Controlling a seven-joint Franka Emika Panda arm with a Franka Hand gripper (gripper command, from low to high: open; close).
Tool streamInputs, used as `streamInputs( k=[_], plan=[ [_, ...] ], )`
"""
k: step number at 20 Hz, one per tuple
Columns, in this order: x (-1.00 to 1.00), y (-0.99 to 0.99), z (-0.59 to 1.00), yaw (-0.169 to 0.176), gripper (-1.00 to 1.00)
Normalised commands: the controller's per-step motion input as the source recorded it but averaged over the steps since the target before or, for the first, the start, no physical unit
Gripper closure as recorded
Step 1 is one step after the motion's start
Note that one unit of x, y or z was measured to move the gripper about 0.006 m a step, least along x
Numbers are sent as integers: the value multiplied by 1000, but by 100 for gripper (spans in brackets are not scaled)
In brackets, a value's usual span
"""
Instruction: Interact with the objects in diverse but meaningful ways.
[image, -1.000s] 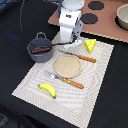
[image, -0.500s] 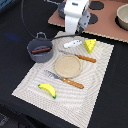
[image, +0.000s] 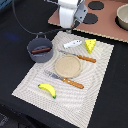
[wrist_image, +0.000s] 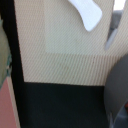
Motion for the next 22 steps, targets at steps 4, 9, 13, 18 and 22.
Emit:
streamInputs(
  k=[4,9,13,18,22],
  plan=[
    [-602,98,341,0,-100],
    [-647,645,362,10,-100],
    [-674,709,333,32,-100],
    [-442,689,156,33,-100],
    [2,356,104,-1,-100]
  ],
)
